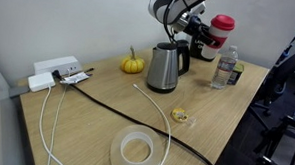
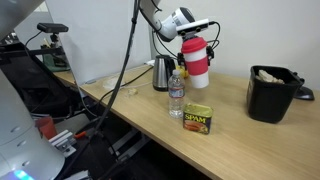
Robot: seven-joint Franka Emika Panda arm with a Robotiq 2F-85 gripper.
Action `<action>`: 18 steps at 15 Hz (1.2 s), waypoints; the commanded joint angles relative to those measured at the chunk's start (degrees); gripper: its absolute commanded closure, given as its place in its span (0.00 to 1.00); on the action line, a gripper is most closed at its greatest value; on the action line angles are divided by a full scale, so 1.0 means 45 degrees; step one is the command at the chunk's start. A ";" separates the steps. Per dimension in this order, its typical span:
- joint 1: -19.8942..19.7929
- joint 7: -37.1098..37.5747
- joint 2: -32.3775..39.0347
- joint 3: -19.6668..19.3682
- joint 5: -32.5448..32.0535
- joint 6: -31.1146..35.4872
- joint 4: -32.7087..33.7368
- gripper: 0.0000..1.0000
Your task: Move the pink and white coffee cup to the right side of the table
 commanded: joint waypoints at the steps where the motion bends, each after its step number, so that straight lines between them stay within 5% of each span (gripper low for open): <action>1: 0.0076 -0.0258 0.1261 -0.0262 0.0615 -0.1336 0.2113 0.33; 12: -0.0191 -0.0465 0.4142 -0.1263 0.1743 -0.3276 0.6559 0.33; 18: -0.0537 -0.0808 0.5089 -0.1133 0.1682 -0.3786 0.8121 0.33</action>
